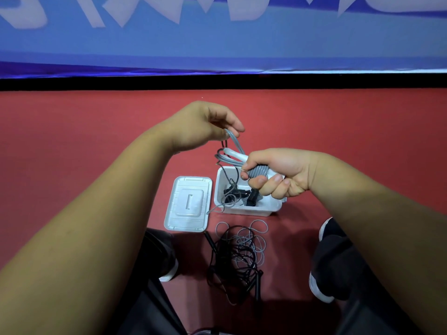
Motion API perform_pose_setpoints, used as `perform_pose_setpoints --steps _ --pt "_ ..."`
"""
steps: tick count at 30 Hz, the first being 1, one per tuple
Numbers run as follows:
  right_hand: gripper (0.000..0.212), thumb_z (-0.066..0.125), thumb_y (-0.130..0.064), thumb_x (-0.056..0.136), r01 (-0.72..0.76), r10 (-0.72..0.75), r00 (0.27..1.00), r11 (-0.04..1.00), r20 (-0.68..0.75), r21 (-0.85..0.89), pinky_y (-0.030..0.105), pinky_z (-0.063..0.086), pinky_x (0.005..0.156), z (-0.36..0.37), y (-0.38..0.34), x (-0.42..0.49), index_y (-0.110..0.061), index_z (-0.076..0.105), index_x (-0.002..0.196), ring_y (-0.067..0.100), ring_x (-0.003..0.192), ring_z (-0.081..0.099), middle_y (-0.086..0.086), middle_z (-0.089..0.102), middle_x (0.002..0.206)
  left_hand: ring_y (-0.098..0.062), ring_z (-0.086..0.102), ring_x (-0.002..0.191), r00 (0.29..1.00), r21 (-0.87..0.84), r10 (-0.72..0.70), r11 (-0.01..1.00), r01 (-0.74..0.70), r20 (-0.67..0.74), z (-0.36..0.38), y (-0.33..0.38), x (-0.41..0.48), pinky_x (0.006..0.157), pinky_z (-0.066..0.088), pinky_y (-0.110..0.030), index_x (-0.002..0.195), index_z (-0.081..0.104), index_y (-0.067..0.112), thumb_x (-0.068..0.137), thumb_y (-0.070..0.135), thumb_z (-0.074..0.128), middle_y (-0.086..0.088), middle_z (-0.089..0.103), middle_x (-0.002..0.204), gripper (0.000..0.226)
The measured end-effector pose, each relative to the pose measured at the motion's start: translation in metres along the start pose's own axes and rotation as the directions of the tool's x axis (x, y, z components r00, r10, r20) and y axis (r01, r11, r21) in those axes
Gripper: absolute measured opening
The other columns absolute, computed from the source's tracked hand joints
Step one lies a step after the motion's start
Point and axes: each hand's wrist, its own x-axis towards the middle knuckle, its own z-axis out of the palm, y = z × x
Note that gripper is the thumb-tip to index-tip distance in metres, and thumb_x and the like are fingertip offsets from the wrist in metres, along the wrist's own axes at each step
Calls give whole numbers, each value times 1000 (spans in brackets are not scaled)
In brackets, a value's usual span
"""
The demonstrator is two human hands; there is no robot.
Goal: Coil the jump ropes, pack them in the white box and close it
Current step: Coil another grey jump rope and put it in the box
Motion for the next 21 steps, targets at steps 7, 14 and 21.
perform_pose_setpoints --steps 7,14,21 --pt "13 57 -29 96 133 -111 981 982 -159 131 15 14 32 -6 1 10 -20 52 88 3 41 21 -5 38 69 -7 67 81 988 180 -121 978 103 93 -7 -7 -2 85 57 -30 111 76 20 92 -2 70 -6 78 101 30" --pt "37 64 -55 97 279 -234 947 938 -219 204 16 12 35 0 -3 14 -20 52 90 3 43 20 -6 39 68 -24 61 69 917 123 -373 926 357 142 6 -21 -1 66 56 -33 108 75 3 102 23 66 -13 79 93 22" --pt "67 52 -87 87 374 -296 913 882 -281 285 16 9 36 -2 -8 9 -20 53 90 2 42 20 -5 39 68 -19 76 95 942 -333 -310 882 335 128 11 -15 1 76 60 -30 106 71 10 100 19 67 -9 78 108 12"
